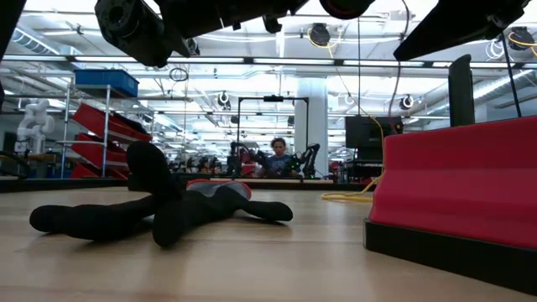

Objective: Coil cords
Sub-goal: Coil the red wire onto the black spool

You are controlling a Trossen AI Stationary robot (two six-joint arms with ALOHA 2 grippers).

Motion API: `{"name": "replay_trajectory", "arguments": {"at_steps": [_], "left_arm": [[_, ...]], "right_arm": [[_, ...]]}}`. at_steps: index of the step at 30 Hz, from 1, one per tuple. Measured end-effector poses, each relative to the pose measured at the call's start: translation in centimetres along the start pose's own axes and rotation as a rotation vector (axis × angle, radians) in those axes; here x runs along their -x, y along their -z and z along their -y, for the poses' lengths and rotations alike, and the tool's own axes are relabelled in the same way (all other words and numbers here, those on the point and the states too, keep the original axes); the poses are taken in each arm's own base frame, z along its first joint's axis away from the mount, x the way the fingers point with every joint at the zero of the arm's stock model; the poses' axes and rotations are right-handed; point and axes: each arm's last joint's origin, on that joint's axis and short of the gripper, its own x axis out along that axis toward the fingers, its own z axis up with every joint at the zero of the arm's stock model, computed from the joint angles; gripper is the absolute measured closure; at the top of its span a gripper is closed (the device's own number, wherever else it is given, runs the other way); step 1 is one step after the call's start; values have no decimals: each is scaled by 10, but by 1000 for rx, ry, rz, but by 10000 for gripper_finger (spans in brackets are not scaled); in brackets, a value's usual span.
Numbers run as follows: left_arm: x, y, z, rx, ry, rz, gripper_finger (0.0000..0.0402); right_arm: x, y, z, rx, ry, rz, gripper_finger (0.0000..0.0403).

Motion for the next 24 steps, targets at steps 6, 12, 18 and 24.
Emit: {"name": "replay_trajectory", "arguments": {"at_steps": [6, 12, 18, 24], "left_arm": [[0, -1, -1, 2, -5, 15, 395], [0, -1, -1, 1, -4, 9, 395], [0, 0, 0, 0, -2, 4, 395], [0, 0, 0, 0, -3, 4, 395]], "right_arm": [[1, 4, 1, 15, -8, -18, 387], [-7, 24, 2, -8, 10, -50, 375], [-14, 37, 0, -12, 25, -85, 343], [-16, 37, 2, 6, 58, -53, 328]]}}
